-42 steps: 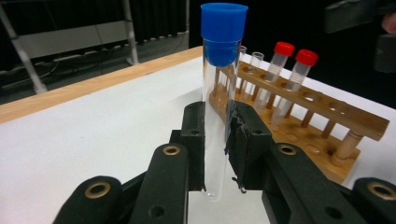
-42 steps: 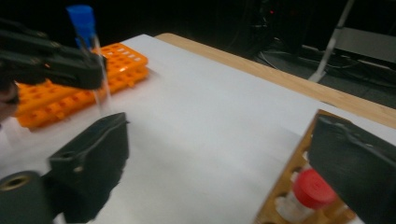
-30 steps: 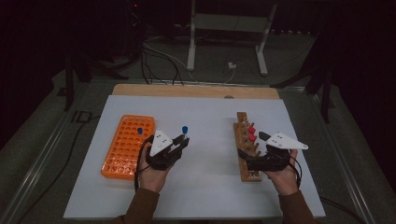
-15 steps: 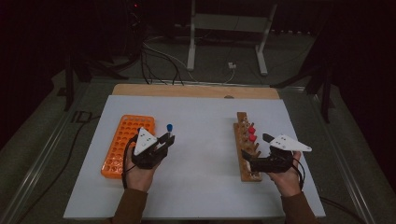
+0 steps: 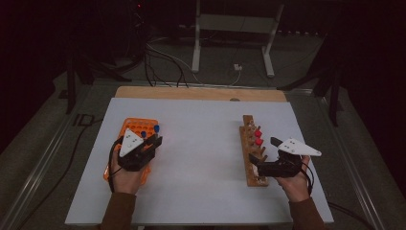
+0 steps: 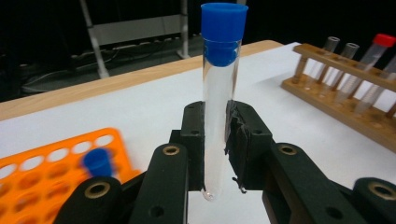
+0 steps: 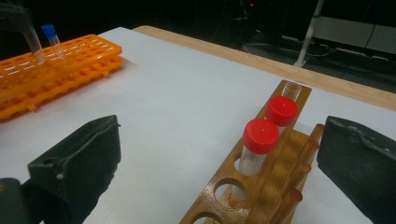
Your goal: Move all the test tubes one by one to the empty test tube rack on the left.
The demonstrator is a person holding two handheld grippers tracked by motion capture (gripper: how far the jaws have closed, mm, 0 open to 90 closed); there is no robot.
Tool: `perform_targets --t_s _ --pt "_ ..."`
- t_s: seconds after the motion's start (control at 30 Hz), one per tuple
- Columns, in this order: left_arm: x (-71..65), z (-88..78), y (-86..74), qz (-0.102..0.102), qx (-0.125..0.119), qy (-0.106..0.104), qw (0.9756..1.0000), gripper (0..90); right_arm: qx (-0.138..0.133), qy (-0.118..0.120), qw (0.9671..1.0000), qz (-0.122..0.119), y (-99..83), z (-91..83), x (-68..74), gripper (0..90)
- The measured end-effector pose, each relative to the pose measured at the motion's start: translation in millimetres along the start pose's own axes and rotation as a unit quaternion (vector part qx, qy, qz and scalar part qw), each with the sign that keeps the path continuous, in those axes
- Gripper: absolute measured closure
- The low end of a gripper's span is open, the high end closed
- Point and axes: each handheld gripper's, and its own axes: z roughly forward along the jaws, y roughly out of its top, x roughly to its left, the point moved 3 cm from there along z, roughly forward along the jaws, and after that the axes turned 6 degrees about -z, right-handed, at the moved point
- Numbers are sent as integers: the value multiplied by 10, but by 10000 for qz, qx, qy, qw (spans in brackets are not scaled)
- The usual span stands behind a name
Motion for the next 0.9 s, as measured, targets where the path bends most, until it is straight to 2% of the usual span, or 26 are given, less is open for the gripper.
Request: perform_targets --t_s 0.13,0.37,0.6,0.9 --pt "135 -58 -38 -97 -23 187 9998 768 -7 8 10000 -12 3 -1 4 1" --pt "283 -37 -186 -230 125 443 9987 768 -5 32 10000 -30 8 12 24 1" --pt "363 13 -245 -259 278 634 9973 768 -14 35 10000 -63 10 10 30 1" --pt "384 69 -307 -287 496 721 9957 767 -7 42 10000 -78 8 8 35 1"
